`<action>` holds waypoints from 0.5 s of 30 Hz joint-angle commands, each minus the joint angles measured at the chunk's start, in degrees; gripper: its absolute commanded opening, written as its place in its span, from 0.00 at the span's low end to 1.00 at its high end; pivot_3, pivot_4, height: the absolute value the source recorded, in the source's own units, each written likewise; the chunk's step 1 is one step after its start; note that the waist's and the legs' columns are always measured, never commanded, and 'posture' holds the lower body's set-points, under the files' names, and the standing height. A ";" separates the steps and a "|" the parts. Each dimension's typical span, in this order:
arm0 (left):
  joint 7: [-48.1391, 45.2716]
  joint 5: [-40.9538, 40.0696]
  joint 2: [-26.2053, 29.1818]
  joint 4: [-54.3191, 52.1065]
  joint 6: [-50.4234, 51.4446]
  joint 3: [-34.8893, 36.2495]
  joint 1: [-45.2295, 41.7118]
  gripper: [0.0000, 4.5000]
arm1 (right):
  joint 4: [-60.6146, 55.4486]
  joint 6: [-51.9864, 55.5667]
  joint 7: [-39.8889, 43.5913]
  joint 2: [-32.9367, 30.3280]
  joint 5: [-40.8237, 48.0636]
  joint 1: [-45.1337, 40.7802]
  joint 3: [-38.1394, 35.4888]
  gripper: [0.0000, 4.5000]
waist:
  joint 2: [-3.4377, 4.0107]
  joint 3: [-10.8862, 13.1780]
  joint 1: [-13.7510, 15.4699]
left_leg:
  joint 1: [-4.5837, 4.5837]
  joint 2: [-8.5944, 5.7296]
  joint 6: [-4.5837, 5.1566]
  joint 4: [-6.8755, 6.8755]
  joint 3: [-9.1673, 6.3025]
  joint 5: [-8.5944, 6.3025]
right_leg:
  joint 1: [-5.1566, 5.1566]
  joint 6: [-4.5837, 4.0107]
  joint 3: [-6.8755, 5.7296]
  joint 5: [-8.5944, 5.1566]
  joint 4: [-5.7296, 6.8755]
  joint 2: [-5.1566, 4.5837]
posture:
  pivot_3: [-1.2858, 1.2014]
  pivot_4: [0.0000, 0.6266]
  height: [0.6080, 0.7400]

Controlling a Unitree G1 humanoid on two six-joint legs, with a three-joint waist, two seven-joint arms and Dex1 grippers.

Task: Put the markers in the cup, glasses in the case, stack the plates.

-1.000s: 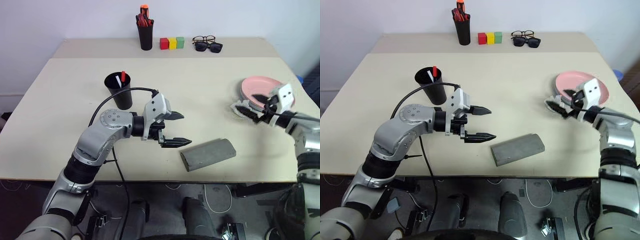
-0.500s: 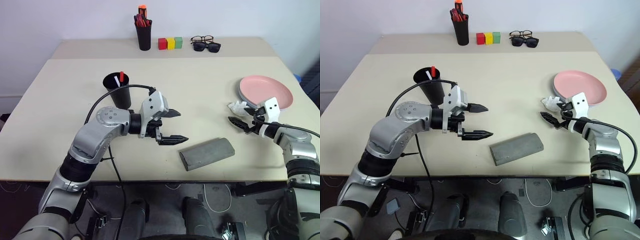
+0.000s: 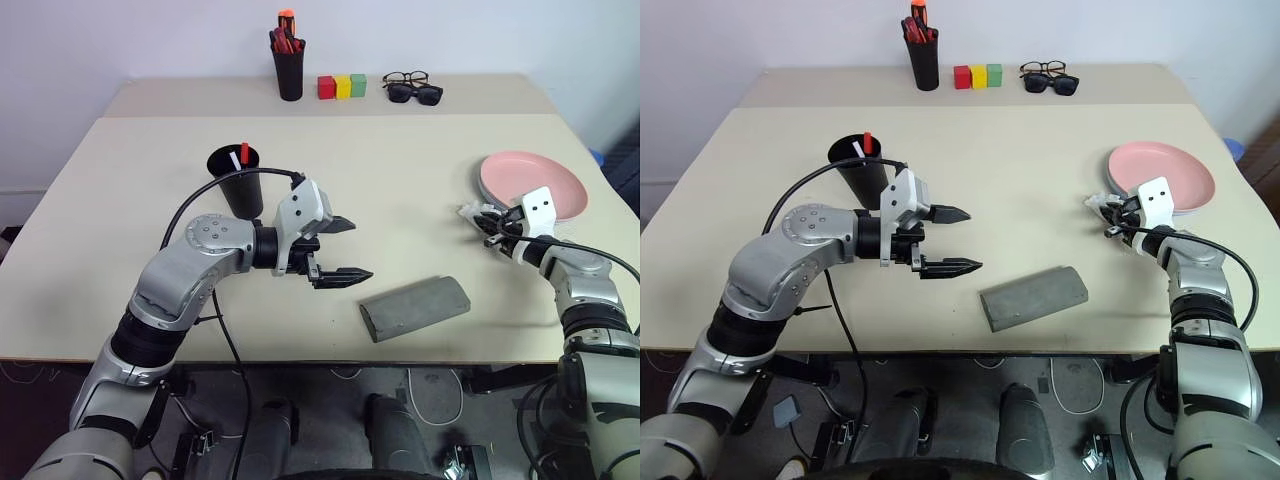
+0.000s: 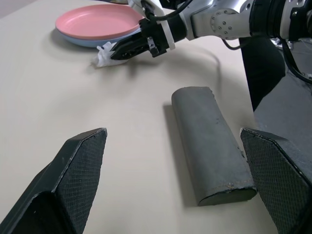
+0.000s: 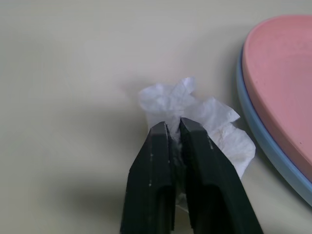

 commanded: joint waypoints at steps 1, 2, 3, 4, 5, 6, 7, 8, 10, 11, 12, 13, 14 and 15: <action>0.31 -0.43 -0.18 -1.34 -1.15 0.74 -0.95 1.00 | 0.37 -1.78 -0.33 -1.28 -0.35 -1.04 -0.62 0.13 | 0.00 0.00 -0.03 | 0.00 0.00 0.00 0.00 0.00 0.00 | 0.00 0.00 0.00 0.00 0.00 0.00 | 0.52 0.24 0.99; 0.34 -0.38 -0.26 -1.22 -1.21 0.67 -1.03 1.00 | 0.50 -1.90 -0.28 -1.34 -0.37 -1.09 -0.65 0.13 | 0.00 0.00 -0.05 | 0.00 0.00 0.00 0.00 0.00 0.00 | 0.00 0.00 0.00 0.00 0.00 0.00 | 0.52 0.24 0.99; 0.33 -0.40 -0.34 -1.19 -1.28 0.67 -1.06 1.00 | 0.30 -1.99 -0.34 -1.41 -0.35 -1.11 -0.71 0.13 | 0.00 0.00 -0.10 | 0.00 0.00 0.00 0.00 0.00 0.00 | 0.00 0.00 0.00 0.00 0.00 0.00 | 0.52 0.24 0.99; 0.31 -0.41 -0.41 -1.12 -1.37 0.65 -1.07 1.00 | -0.08 -2.28 -0.42 -1.50 -0.26 -1.13 -0.86 0.13 | 0.00 0.00 -0.17 | 0.00 0.00 0.00 0.00 0.00 0.00 | 0.00 0.00 0.00 0.00 0.00 0.00 | 0.52 0.24 0.99; 0.28 -0.42 -0.45 -1.07 -1.45 0.63 -1.05 1.00 | -0.54 -2.48 -0.33 -1.56 -0.02 -1.18 -1.11 0.13 | 0.00 0.00 -0.21 | 0.00 0.00 0.00 0.00 0.00 0.00 | 0.00 0.00 0.00 0.00 0.00 0.00 | 0.52 0.24 0.99; 0.28 -0.40 -0.51 -1.00 -1.51 0.59 -1.06 1.00 | -0.78 -2.62 -0.26 -1.61 0.14 -1.24 -1.28 0.13 | 0.00 0.00 -0.28 | 0.00 0.00 0.00 0.00 0.00 0.00 | 0.00 0.00 0.00 0.00 0.00 0.00 | 0.52 0.24 0.99; 0.28 -0.39 -0.53 -1.00 -1.57 0.59 -1.02 1.00 | -1.40 -2.81 0.08 -1.61 0.67 -1.38 -1.69 0.13 | 0.00 0.00 -0.44 | 0.00 0.00 0.00 0.00 0.00 0.00 | 0.00 0.00 0.00 0.00 0.00 0.00 | 0.52 0.24 0.99; 0.31 -0.37 -0.61 -0.95 -1.62 0.57 -1.01 1.00 | -2.38 -2.91 0.60 -1.64 1.51 -1.80 -2.29 0.13 | 0.00 0.00 -0.64 | 0.00 0.00 0.00 0.00 0.00 0.00 | 0.00 0.00 0.00 0.00 0.00 0.00 | 0.52 0.24 0.99; 0.41 -0.32 -0.73 -0.93 -1.69 0.55 -0.93 1.00 | -4.22 -2.76 1.25 -1.87 2.91 -2.78 -3.24 0.13 | 0.00 0.00 -0.92 | 0.00 0.00 0.00 0.00 0.00 0.00 | 0.00 0.00 0.00 0.00 0.00 0.00 | 0.52 0.24 0.99; 0.46 -0.31 -0.77 -0.98 -1.70 0.58 -0.85 1.00 | -4.81 -2.63 1.35 -2.12 3.22 -3.36 -3.50 0.13 | 0.00 0.00 -1.06 | 0.00 0.00 0.00 0.00 0.00 0.00 | 0.01 0.00 0.01 0.00 0.00 -0.01 | 0.52 0.24 0.99; 0.50 -0.31 -0.78 -1.04 -1.70 0.61 -0.77 1.00 | -5.23 -2.35 1.66 -2.32 3.52 -3.78 -3.66 0.13 | 0.00 0.00 -1.25 | 0.00 0.00 0.00 0.00 0.00 0.00 | 0.01 0.00 0.01 0.00 0.00 -0.01 | 0.52 0.24 0.99; 0.53 -0.25 -0.78 -1.07 -1.75 0.61 -0.68 1.00 | -5.34 -1.88 1.76 -2.48 3.66 -4.17 -3.77 0.13 | 0.00 0.00 -1.37 | 0.00 0.00 0.00 0.00 0.01 0.00 | 0.00 0.00 0.02 0.00 0.00 -0.01 | 0.52 0.24 0.99; 0.55 -0.20 -0.79 -1.09 -1.78 0.60 -0.62 1.00 | -5.26 -1.62 1.81 -2.56 3.65 -4.35 -3.79 0.13 | 0.00 0.00 -1.38 | 0.01 0.00 0.00 0.00 0.01 0.00 | 0.00 0.00 0.02 0.00 0.01 0.00 | 0.52 0.24 0.99; 0.59 -0.18 -0.82 -1.13 -1.79 0.61 -0.58 1.00 | -5.02 -1.54 1.78 -2.60 3.49 -4.46 -3.70 0.13 | 0.00 0.00 -1.32 | 0.01 0.01 0.00 0.00 0.00 0.00 | 0.00 0.00 0.02 0.00 0.02 0.01 | 0.52 0.24 0.99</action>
